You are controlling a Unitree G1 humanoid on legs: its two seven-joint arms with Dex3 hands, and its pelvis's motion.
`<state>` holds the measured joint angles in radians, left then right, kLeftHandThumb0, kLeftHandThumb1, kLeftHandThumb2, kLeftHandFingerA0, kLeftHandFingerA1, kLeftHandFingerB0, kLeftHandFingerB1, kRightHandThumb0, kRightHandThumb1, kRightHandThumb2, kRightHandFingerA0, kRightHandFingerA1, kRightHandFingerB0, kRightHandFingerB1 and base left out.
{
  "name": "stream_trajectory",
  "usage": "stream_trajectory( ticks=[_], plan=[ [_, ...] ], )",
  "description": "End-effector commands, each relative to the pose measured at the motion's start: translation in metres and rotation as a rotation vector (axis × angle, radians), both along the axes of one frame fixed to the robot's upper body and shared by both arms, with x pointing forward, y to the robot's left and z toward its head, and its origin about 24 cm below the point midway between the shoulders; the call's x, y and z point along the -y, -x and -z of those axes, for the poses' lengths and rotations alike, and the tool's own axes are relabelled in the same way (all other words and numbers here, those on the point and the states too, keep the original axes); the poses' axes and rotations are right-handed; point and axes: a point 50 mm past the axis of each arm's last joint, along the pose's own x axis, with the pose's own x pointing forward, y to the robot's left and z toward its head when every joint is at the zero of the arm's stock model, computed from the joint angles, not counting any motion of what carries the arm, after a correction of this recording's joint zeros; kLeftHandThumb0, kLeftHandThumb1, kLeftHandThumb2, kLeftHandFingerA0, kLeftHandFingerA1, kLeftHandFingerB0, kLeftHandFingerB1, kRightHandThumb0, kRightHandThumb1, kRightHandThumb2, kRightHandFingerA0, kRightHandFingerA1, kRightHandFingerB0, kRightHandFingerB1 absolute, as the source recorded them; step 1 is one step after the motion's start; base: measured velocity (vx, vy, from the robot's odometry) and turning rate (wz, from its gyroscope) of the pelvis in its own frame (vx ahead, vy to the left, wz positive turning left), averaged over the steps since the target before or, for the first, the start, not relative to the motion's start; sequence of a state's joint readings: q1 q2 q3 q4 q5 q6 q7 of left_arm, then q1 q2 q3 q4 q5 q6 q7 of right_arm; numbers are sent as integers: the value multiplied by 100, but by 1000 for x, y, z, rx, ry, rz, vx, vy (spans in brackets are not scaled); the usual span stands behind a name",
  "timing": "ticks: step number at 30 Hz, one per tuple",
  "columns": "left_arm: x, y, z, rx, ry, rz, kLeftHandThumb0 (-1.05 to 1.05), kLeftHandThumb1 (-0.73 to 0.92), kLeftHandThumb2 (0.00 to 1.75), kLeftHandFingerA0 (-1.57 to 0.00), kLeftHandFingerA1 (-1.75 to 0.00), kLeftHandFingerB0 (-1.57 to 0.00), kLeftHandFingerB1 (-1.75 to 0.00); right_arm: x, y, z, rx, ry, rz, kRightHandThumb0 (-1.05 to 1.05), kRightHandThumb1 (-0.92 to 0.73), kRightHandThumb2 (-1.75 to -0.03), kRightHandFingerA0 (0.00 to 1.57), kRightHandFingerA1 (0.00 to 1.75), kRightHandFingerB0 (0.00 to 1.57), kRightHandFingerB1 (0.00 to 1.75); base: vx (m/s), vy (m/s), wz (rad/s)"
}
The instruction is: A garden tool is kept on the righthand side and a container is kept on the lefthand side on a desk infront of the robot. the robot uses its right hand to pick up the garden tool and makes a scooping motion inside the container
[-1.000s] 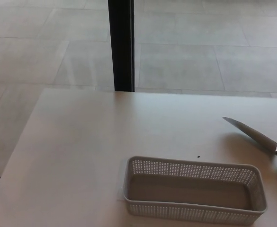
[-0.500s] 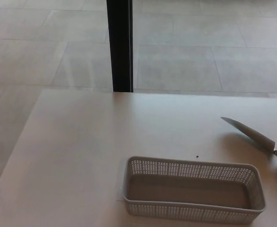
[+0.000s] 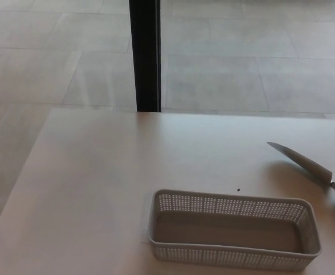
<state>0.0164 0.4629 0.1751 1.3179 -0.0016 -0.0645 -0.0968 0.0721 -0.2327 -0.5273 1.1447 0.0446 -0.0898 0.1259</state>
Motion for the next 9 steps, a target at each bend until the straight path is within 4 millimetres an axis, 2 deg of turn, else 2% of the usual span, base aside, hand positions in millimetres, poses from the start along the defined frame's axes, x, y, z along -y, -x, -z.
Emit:
stream_trajectory(
  ticks=[1,9],
  plan=[
    [-10,-1,-8,27,-40,-10,-64,13,124,-91,-106,-72,-92,4,-16,-5,47,14,-10,-52,-43,-104,11,66,14,67,0,0,0],
    [-10,-6,-9,43,-44,-22,-64,13,124,-91,-106,-72,-92,3,-29,-7,58,10,-20,-52,-43,-104,11,66,14,67,0,0,0]
  ],
)
